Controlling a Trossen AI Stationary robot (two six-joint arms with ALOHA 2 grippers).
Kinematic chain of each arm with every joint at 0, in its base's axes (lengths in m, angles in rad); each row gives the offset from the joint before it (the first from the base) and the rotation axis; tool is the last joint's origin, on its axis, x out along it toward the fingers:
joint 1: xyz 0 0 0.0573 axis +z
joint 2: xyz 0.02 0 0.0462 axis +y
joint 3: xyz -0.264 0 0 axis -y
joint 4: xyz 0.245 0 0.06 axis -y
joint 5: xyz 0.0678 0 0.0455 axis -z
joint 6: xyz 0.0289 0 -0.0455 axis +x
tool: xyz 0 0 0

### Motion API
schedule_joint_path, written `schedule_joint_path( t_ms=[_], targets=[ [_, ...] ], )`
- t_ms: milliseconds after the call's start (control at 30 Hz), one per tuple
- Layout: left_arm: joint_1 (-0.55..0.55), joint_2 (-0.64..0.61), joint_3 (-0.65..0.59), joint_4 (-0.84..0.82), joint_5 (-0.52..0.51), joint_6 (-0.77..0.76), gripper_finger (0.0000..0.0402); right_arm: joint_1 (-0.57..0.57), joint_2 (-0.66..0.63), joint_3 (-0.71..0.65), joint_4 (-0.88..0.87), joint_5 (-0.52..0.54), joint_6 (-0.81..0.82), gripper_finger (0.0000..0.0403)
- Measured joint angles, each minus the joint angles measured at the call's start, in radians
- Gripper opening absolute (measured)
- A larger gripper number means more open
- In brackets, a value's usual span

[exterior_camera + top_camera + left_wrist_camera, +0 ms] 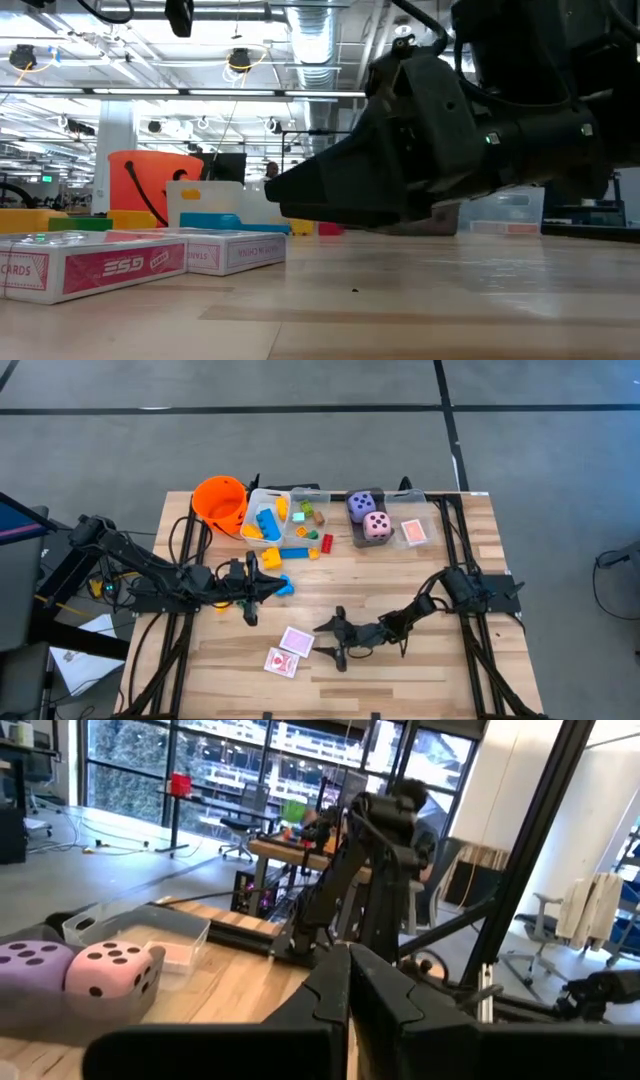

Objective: Pick & Place Toys
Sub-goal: Put the pink deck of cards into the right transparent bin

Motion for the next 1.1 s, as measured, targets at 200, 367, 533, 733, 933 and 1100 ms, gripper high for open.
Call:
schedule_joint_path(
  t_ms=[200, 367, 533, 733, 933, 1100],
  targets=[
    [0.000, 0.000, 0.000, -0.008, 0.000, -0.009, 0.0000, 0.029, 0.004, 0.000, -0.037, 0.003, 0.001, 0.0260],
    [0.000, 0.000, 0.000, -0.008, 0.000, -0.012, 0.0000, 0.030, 0.004, 0.000, 0.000, 0.005, 0.117, 0.0260],
    [0.000, 0.000, 0.000, -0.043, 0.001, -0.100, 0.0000, 0.036, -0.001, 0.002, -0.063, -0.044, 0.192, 0.0260],
    [-0.007, 0.000, 0.000, -0.092, 0.003, -0.178, 0.0000, 0.062, 0.000, 0.014, -0.096, -0.062, 0.171, 0.0265],
    [-0.034, 0.000, 0.000, -0.130, 0.003, -0.220, 0.0000, 0.083, 0.003, 0.076, -0.224, -0.073, 0.102, 0.0324],
    [-0.063, 0.000, 0.000, -0.128, 0.001, -0.221, 0.0000, 0.091, 0.002, 0.125, -0.316, -0.052, 0.085, 0.0393]
  ],
)
